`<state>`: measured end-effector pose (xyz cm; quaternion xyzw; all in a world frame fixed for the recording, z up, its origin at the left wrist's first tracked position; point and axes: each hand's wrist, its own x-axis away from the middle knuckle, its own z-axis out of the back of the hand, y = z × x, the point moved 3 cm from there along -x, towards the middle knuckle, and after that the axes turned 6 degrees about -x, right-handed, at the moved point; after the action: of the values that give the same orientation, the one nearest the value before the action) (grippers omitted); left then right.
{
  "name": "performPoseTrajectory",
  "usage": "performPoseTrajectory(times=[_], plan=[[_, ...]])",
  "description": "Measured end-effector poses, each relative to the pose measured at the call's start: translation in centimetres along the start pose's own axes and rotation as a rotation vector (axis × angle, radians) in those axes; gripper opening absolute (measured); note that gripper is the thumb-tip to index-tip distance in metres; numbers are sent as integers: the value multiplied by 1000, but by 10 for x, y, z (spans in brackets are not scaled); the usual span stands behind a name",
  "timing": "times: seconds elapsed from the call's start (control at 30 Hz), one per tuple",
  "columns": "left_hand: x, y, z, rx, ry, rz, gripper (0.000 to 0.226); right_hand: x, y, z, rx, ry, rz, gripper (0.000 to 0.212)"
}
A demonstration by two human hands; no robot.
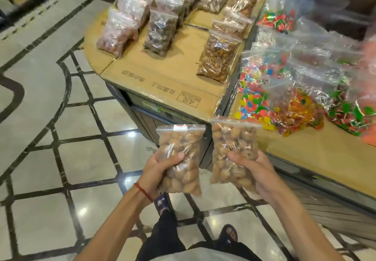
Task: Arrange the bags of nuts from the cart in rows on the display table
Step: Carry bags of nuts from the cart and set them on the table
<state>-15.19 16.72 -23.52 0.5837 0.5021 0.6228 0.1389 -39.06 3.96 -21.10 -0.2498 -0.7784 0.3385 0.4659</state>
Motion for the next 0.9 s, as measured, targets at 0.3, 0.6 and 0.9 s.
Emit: performPoseTrajectory(times=[0.3, 0.6, 0.9], plan=[[-84, 114, 83, -107, -118, -39, 42, -72, -34, -105, -91, 124, 95, 57], [-169, 209, 90, -191, -138, -99, 29, -153, -100, -144, -64, 128, 139, 53], [-248, 293, 73, -237, -102, -172, 49, -235, -164, -153, -78, 73, 154, 49]])
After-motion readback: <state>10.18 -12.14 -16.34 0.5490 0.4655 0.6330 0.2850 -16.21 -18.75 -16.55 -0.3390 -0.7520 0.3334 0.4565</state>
